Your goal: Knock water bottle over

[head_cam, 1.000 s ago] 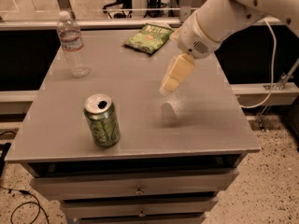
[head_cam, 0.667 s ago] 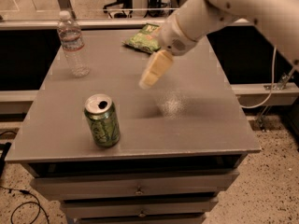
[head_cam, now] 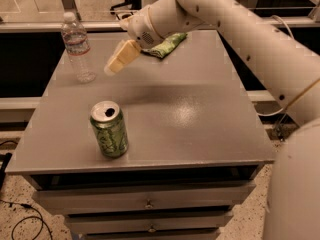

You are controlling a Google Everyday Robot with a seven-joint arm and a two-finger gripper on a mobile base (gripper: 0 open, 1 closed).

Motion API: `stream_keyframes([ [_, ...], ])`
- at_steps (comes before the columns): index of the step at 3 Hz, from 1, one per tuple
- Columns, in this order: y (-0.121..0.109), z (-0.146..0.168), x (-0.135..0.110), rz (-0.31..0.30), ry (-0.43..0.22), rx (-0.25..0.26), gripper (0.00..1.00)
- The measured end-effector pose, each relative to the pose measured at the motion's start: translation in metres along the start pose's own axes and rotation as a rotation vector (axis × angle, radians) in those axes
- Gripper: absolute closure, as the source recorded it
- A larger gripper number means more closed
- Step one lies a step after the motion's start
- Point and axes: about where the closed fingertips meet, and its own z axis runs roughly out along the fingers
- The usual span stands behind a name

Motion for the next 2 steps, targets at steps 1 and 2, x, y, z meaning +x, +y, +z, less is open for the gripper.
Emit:
stream_keyframes([
  [1,-0.018,0.041,-0.026,0.012,-0.149,-0.018,0.0],
  [2,-0.023,0.073,-0.038,0.048,-0.234,-0.053,0.0],
])
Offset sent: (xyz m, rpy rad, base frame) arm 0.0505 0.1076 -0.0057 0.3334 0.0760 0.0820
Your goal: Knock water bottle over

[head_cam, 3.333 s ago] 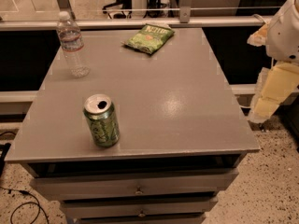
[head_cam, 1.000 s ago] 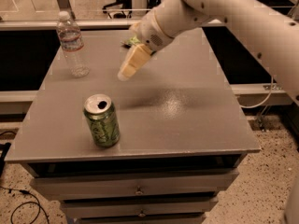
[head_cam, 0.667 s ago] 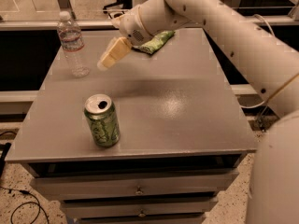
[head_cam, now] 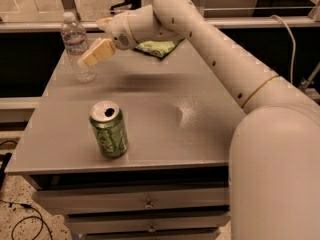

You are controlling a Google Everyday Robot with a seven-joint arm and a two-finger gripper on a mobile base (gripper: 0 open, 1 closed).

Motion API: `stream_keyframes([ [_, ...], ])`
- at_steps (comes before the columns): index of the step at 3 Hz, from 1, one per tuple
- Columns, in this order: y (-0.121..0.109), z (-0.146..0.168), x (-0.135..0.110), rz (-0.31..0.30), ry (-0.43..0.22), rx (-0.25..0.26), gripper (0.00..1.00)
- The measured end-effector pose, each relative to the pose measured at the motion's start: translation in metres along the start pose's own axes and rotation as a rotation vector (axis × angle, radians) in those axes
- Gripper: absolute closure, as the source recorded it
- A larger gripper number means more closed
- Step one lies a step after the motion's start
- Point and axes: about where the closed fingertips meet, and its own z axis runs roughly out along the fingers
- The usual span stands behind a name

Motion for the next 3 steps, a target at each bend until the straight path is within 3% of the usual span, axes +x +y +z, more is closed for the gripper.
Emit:
stream_keyframes([
  [1,0.007,0.027,-0.003,0.047,-0.06,-0.044,0.0],
  [2,0.014,0.039,-0.003,0.083,-0.095,-0.071,0.15],
  [3,0.019,0.03,-0.01,0.117,-0.118,-0.071,0.47],
])
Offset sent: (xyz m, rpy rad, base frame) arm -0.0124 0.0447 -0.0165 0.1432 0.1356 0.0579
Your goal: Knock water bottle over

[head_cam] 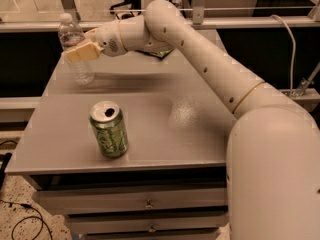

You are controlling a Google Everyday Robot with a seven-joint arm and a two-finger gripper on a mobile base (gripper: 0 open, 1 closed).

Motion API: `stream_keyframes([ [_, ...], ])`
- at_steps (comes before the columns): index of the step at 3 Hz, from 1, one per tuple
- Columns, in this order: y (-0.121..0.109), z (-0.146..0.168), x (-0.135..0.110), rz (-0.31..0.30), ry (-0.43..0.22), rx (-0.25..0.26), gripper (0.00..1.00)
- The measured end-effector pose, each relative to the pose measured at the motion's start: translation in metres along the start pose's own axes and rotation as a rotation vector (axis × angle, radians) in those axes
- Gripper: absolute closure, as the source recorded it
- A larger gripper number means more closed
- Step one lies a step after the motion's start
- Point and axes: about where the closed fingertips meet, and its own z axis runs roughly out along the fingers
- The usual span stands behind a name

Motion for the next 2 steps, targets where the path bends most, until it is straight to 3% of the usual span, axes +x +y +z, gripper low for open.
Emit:
stream_keyframes([
  [1,0.0,-0.016,-0.01,0.012,-0.028,0.021,0.7],
  [2,-0.004,-0.059,-0.027,-0.026,0.002,0.075,0.93],
])
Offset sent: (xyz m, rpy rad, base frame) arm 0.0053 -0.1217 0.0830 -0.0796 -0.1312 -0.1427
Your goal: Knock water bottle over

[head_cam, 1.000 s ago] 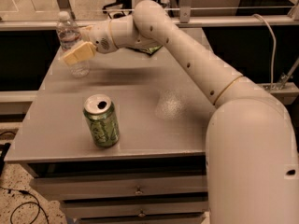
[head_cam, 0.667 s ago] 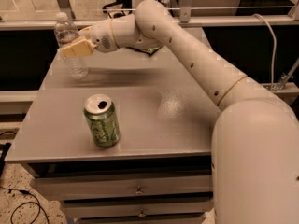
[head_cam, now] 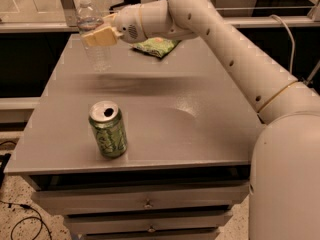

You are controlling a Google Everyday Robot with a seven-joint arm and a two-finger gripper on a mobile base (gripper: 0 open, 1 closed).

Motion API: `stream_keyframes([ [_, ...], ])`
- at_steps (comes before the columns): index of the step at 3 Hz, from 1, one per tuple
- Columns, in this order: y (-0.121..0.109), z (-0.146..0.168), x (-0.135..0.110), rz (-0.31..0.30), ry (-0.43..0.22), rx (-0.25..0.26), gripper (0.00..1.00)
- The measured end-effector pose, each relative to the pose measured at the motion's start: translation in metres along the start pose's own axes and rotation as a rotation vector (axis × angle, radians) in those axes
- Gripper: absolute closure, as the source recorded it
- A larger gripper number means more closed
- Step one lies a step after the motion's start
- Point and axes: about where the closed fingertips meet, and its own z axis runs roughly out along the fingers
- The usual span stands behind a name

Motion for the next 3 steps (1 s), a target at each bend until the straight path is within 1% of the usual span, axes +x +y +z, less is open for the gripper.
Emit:
stream_keyframes([
  [1,-0.003,-0.05,0.0,-0.053,0.147,0.045,1.0],
  [2,-0.003,-0.104,0.043,-0.117,0.459,0.064,1.0],
  [3,0.001,-0.129,0.079,-0.166,0.68,0.04,1.0],
])
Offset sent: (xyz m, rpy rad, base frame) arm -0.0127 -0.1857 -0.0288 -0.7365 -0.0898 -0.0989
